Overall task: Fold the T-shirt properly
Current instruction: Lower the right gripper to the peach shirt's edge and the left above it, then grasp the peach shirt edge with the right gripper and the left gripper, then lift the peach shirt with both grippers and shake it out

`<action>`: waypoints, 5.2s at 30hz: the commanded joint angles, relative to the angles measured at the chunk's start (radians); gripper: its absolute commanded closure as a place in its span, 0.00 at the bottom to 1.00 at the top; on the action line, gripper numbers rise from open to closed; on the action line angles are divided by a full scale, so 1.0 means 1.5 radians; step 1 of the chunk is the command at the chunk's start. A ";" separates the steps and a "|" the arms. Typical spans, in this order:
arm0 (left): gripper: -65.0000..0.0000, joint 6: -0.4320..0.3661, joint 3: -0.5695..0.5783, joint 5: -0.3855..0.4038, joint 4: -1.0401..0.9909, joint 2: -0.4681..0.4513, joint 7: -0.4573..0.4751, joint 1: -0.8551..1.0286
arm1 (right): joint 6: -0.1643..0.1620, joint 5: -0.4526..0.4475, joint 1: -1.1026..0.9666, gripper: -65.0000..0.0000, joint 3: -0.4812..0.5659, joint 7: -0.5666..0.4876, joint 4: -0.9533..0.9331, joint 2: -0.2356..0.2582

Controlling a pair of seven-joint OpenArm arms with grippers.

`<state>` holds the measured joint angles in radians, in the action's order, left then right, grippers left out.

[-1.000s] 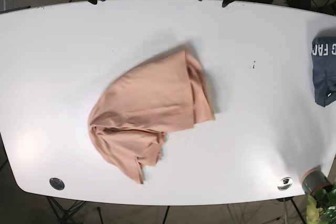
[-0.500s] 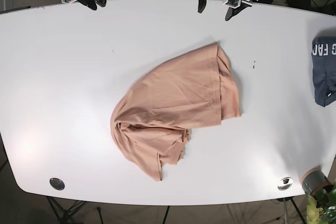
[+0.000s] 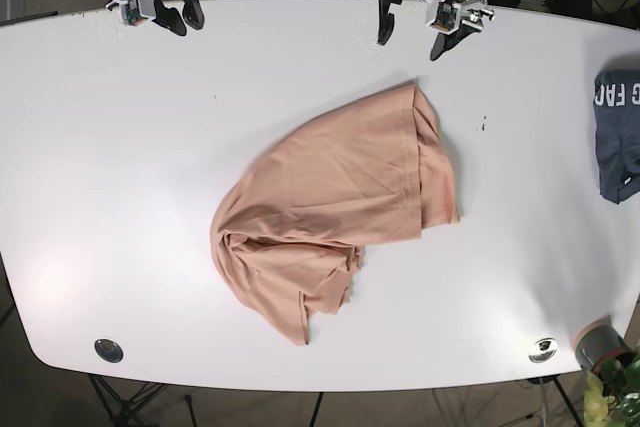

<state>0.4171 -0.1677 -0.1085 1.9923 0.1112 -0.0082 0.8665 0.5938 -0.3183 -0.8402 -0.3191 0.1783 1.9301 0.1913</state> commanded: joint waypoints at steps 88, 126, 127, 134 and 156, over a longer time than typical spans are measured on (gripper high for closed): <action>0.29 -0.003 -0.041 0.005 -0.017 -0.014 -0.215 -0.294 | -0.048 0.133 1.065 0.44 0.494 0.082 -0.854 0.004; 0.29 -0.081 -0.127 0.003 -0.201 -0.001 -0.395 -0.582 | -0.043 0.132 0.979 0.97 0.342 0.226 -0.607 -0.015; 0.29 -0.081 -0.131 0.003 -0.222 -0.001 -0.395 -0.598 | -0.043 0.132 0.977 0.97 0.342 0.226 -0.607 -0.015; 0.29 -0.081 -0.140 0.004 -0.372 -0.028 -0.392 -0.691 | -0.043 0.131 0.967 0.97 0.341 0.227 -0.607 -0.015; 0.87 -0.079 -0.120 0.004 -0.647 -0.052 -0.327 -0.795 | -0.042 0.131 0.937 0.97 0.306 0.284 -0.444 -0.010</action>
<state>0.2951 -0.3599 -0.0940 1.0317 0.0357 -0.4526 -0.3214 0.5308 -0.1078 0.5285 0.1455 0.6277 1.2224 0.1669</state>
